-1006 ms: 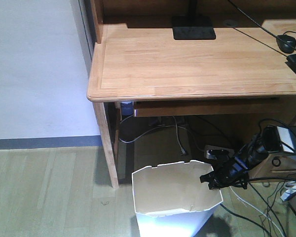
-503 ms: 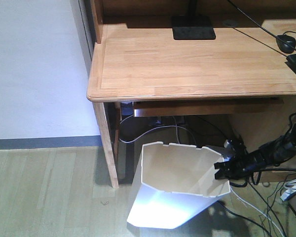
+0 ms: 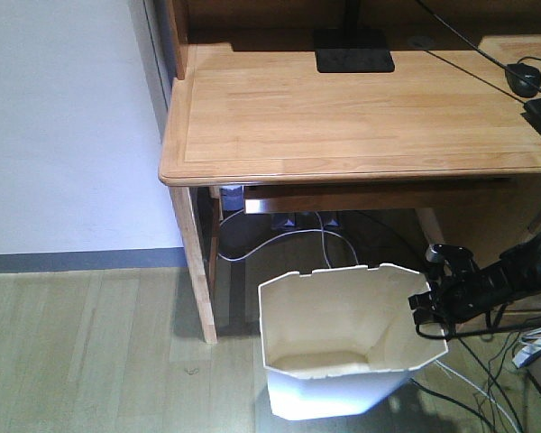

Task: Move trash bin to bedside with robot
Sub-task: 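Close the right gripper on the bin rim and lift it, then hold the bin in the right gripper while the base turns away from the desk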

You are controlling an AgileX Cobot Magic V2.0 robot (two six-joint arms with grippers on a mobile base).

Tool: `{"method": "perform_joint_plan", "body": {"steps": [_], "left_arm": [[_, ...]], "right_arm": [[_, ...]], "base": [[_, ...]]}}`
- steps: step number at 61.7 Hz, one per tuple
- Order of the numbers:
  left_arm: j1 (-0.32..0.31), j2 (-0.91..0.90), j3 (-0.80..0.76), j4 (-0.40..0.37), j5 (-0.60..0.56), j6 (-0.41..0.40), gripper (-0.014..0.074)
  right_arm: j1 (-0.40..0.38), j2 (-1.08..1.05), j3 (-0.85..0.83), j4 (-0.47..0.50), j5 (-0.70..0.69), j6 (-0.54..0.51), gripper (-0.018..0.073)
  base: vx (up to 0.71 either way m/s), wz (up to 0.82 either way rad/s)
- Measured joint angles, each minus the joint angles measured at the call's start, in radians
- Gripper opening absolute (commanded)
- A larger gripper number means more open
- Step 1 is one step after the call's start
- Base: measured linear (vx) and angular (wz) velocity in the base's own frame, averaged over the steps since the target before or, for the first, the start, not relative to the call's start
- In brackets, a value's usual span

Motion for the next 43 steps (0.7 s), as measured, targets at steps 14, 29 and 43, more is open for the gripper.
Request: {"method": "perform_joint_plan", "body": {"steps": [14,29,43], "left_arm": [[0.000,0.000,0.000,0.000,0.000,0.000,-0.0006],[0.000,0.000,0.000,0.000,0.000,0.000,-0.0006],[0.000,0.000,0.000,0.000,0.000,0.000,-0.0006]], "right_arm": [[0.000,-0.192,0.215,0.073,-0.004,-0.105,-0.0003],[0.000,-0.374,0.393,0.171,0.027,-0.182,-0.0003],[0.000,-0.409,0.443,0.204,0.043,-0.183,-0.0003]], "base": [[0.00,0.00],[0.00,0.00],[0.00,0.00]]}}
